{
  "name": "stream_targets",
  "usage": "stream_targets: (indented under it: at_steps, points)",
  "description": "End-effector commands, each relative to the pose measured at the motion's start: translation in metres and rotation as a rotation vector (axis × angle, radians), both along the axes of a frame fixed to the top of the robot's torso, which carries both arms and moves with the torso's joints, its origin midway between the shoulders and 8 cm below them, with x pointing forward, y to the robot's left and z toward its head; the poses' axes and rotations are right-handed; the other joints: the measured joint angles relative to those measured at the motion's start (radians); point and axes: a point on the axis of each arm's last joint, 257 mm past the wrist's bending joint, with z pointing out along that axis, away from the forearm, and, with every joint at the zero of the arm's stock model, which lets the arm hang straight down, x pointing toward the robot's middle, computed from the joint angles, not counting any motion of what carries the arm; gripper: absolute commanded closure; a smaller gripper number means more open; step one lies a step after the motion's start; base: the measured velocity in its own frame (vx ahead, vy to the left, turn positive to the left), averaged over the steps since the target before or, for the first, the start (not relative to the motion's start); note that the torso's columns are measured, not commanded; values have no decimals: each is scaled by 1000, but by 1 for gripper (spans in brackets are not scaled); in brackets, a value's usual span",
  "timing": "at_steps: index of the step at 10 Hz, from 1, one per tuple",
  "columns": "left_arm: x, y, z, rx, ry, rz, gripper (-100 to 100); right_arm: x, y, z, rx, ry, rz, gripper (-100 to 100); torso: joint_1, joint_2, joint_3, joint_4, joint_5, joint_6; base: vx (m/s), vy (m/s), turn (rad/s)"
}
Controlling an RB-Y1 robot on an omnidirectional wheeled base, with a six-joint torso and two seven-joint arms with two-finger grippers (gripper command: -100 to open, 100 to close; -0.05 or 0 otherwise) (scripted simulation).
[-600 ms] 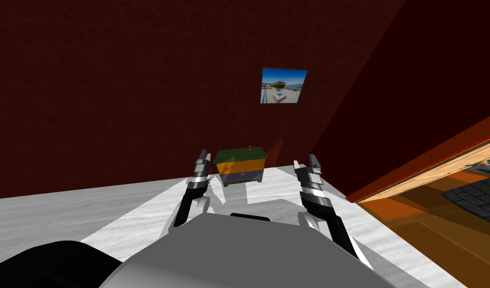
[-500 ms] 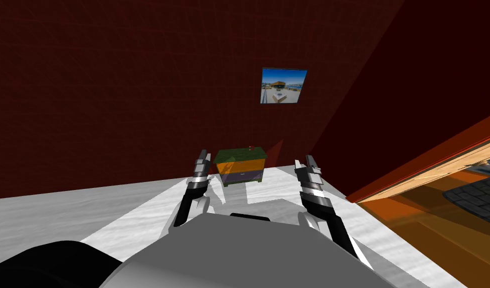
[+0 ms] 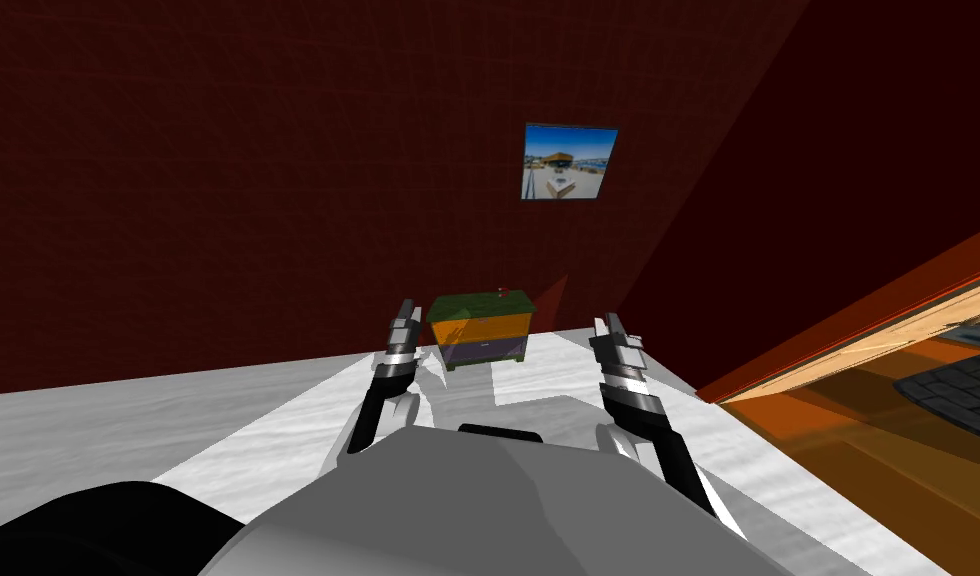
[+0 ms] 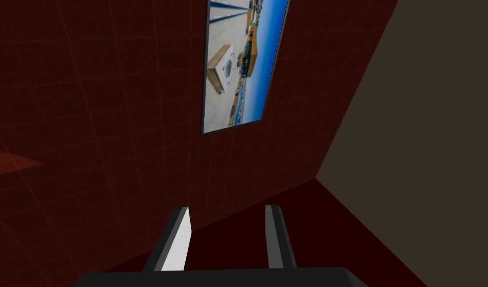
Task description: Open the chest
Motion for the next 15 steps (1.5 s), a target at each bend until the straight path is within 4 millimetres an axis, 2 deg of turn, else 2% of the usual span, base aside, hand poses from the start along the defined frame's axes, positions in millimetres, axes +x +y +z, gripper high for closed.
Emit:
stream_targets:
  at_steps: [1,3,4,6,10,15]
  points:
    - [0,0,0,0,0,0,0,0,0,0,0,0,0,0,0,74,-147,74,0,0,0,0,0]
    - [0,0,0,0,0,0,0,0,0,0,0,0,0,0,0,222,-443,221,0,0,0,0,0]
    - [3,-1,-7,27,13,-9,-100,0,0,0,0,0,0,0,0,295,-590,295,0,0,31,-10,6]
    - [7,-1,-17,51,27,-15,-100,0,0,0,0,1,0,0,-1,336,-680,337,0,0,59,-19,9]
    - [15,4,-46,92,60,-16,-100,0,0,0,0,1,0,0,0,341,-685,342,0,0,89,-23,10]
    - [23,14,-91,135,106,-6,-100,0,0,0,0,1,0,0,1,342,-684,342,0,0,112,-40,14]
